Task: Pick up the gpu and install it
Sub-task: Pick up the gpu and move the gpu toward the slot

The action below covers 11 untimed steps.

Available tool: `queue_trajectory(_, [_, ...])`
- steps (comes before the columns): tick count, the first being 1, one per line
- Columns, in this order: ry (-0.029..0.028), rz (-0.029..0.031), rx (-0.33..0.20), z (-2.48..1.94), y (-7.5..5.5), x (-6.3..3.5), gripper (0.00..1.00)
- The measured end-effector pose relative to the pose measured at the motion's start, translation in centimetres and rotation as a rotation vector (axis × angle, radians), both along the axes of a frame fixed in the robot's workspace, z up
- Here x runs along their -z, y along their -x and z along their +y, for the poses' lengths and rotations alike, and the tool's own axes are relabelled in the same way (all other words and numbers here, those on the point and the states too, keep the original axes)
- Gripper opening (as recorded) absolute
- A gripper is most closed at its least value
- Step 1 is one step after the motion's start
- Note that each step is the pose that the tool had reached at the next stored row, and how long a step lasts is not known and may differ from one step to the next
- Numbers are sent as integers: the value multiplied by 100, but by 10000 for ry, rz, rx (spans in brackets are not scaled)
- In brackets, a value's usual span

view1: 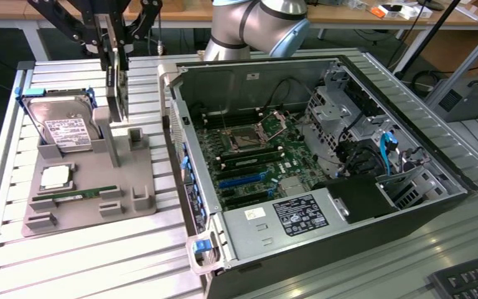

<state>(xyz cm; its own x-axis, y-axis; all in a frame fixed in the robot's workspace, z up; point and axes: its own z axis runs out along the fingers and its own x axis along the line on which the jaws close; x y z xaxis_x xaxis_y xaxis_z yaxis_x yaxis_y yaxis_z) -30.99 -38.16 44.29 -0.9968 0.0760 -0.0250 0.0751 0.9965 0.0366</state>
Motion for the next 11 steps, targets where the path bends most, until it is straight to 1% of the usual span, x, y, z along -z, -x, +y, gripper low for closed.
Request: queue_trajectory(11, [-1,-1,0,0,0,-61,27])
